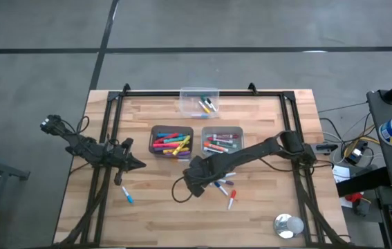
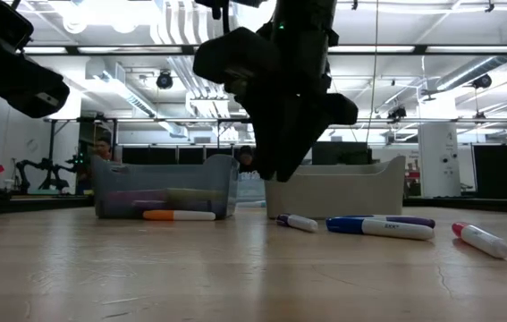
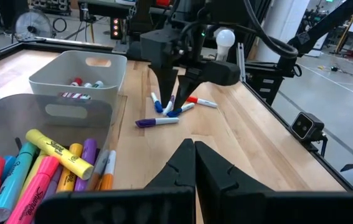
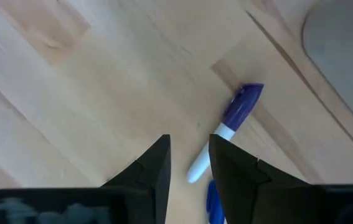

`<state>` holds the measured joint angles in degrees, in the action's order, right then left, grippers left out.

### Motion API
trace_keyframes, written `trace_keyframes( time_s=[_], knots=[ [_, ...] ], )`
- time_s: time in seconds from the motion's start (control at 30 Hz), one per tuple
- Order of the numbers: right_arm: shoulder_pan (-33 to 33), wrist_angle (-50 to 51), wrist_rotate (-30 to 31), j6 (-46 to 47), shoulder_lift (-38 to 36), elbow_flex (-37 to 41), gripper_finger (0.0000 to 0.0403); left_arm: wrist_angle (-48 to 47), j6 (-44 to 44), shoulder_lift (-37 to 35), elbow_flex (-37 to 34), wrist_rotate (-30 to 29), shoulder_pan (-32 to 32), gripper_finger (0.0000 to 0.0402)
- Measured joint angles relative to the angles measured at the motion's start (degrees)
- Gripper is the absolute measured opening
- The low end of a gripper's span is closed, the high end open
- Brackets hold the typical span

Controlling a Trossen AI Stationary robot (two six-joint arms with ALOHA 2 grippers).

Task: Pick & Place Markers
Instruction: Put the left small purple highlighter pen into the transparent bin

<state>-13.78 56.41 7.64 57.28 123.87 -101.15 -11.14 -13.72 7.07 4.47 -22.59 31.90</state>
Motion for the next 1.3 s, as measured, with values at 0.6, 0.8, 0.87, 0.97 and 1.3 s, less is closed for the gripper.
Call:
trace_keyframes(
  time_s=[0.6,0.8,0.87,0.97,1.3],
  knots=[
    [0.17,-0.23,3.23,1.68,0.01,0.25,0.0071,0.00,-0.02,0.00,0.00,0.01,0.00,0.0000],
    [-0.54,0.21,2.60,5.34,0.04,1.14,0.0076,0.00,-0.02,0.00,0.00,0.01,0.00,0.0000],
    [-0.92,0.01,2.50,6.40,0.04,1.52,0.0085,0.00,0.00,0.00,0.00,0.01,0.00,0.0000],
    [-1.05,0.08,2.30,8.60,0.04,2.78,0.0099,0.00,0.11,0.00,0.00,0.01,-0.02,0.0000],
    [-1.38,-4.16,2.78,11.76,0.04,8.09,0.0118,0.00,0.09,0.00,0.00,0.01,-0.01,0.0000]
  ],
)
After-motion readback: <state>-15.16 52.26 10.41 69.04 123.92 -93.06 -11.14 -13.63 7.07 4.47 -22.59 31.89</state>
